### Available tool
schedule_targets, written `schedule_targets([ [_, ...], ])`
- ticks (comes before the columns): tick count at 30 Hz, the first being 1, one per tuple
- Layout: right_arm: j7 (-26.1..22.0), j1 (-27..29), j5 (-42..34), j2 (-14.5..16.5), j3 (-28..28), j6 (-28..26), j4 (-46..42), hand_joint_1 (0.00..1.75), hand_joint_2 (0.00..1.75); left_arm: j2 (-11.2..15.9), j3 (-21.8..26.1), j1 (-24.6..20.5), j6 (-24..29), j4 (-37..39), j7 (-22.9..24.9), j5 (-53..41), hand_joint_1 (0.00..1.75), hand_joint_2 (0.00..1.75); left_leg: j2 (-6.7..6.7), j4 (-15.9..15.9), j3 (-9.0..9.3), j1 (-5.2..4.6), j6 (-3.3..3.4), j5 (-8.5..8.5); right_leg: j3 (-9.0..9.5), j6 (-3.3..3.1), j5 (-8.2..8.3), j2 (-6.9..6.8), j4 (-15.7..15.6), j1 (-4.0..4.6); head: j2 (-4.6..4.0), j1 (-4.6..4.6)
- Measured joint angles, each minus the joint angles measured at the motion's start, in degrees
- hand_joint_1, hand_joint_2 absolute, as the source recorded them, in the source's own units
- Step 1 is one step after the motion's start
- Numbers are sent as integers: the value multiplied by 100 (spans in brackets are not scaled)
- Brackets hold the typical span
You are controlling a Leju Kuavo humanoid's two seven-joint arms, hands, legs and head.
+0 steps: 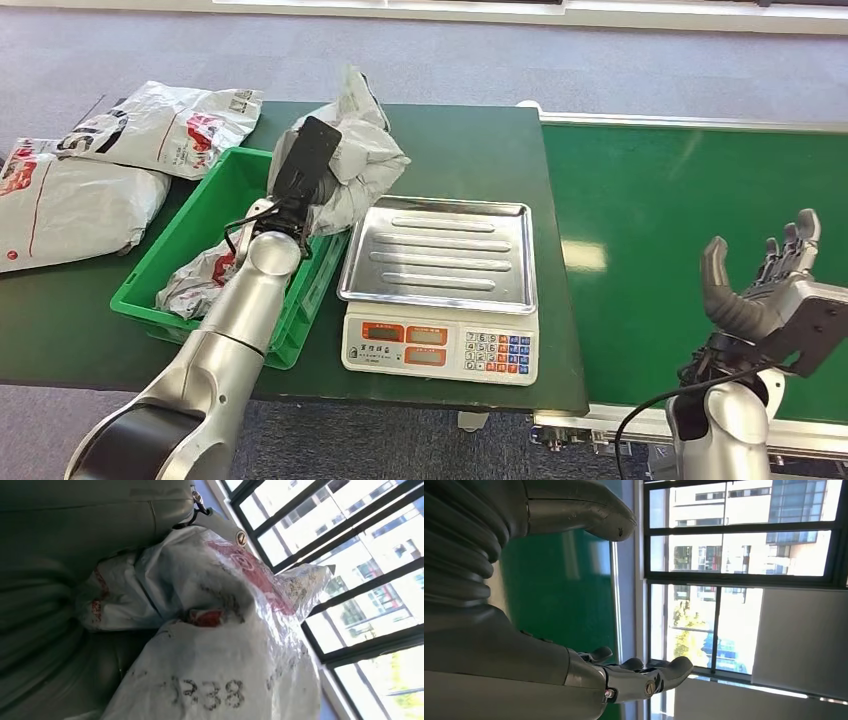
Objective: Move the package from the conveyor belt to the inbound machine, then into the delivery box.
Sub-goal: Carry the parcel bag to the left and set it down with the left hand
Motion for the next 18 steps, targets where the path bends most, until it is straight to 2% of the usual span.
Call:
schedule_targets([
  [7, 112, 107, -85, 0, -7, 1, 83, 0, 175, 145, 165, 65, 195, -451, -114, 35, 175, 175, 0, 1, -4, -4, 2, -2, -1, 1, 0, 1, 0, -7, 0, 1],
  [12, -76, 701, -394, 20, -28, -1, 322, 0, 175, 558, 557, 138, 222, -1161, -123, 401, 175, 175, 5, -6, -3, -4, -2, -6, -11, -4, -4, 10, 0, -2, -1, -1],
  [13, -95, 812, -407, 33, -33, -1, 349, 0, 175, 632, 679, 163, 209, -1270, -161, 488, 156, 175, 6, -9, -2, -4, -3, -6, -12, -8, -6, 11, 0, 1, 0, -1],
  [16, -67, 1036, -385, 92, -48, -1, 370, 0, 175, 796, 996, 331, 209, -1530, -304, 691, 25, 175, 7, -13, 0, -3, -6, -6, -13, -17, -12, 10, 0, 7, 0, -1],
  [17, -37, 1069, -372, 114, -56, -1, 370, 0, 175, 828, 1067, 404, 202, -1593, -326, 723, 0, 175, 8, -13, 0, -3, -6, -5, -12, -18, -13, 10, 0, 8, 0, -1],
  [18, -4, 1087, -357, 134, -74, 0, 370, 0, 175, 850, 1121, 477, 176, -1647, -326, 726, 0, 175, 8, -13, 0, -2, -6, -5, -12, -19, -14, 9, 0, 8, 0, -1],
])
